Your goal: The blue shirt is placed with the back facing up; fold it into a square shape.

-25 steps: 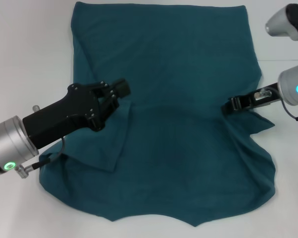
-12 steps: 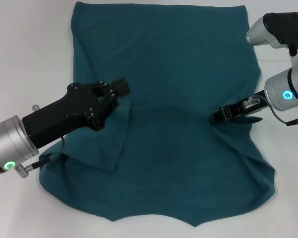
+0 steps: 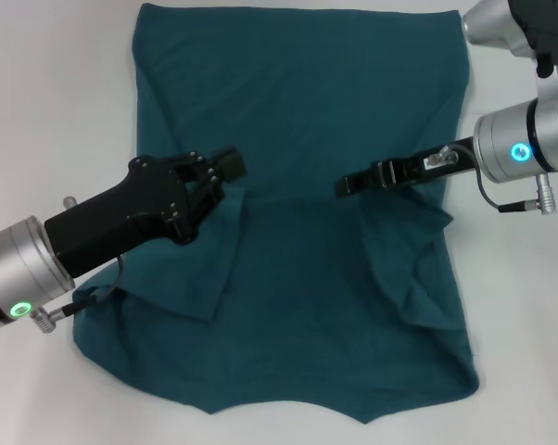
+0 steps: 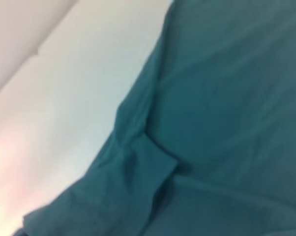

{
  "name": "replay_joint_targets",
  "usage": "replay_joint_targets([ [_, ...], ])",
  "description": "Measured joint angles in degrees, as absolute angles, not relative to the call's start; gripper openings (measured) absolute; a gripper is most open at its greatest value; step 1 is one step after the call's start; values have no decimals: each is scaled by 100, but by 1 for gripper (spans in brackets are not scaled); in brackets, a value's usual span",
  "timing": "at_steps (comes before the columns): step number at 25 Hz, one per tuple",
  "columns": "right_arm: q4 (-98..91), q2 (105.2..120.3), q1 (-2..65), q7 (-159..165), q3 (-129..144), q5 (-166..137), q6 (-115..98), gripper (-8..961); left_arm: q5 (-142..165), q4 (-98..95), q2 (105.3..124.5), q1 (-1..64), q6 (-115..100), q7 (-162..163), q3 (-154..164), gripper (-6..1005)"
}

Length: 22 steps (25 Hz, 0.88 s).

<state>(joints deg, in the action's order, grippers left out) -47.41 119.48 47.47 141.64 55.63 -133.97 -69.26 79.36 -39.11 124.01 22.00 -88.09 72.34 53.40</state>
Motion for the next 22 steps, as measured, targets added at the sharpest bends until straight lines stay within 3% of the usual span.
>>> replay_joint_targets([
  [14, -4761, 11825, 4457, 14670, 5311, -13723, -7003, 591, 7937, -3843, 12412, 2128, -9054, 7216, 5294, 64],
  [22, -4765, 11896, 4398, 14553, 5310, -13861, -6827, 590, 7933, -3838, 12410, 2118, -9091, 7228, 5283, 63],
])
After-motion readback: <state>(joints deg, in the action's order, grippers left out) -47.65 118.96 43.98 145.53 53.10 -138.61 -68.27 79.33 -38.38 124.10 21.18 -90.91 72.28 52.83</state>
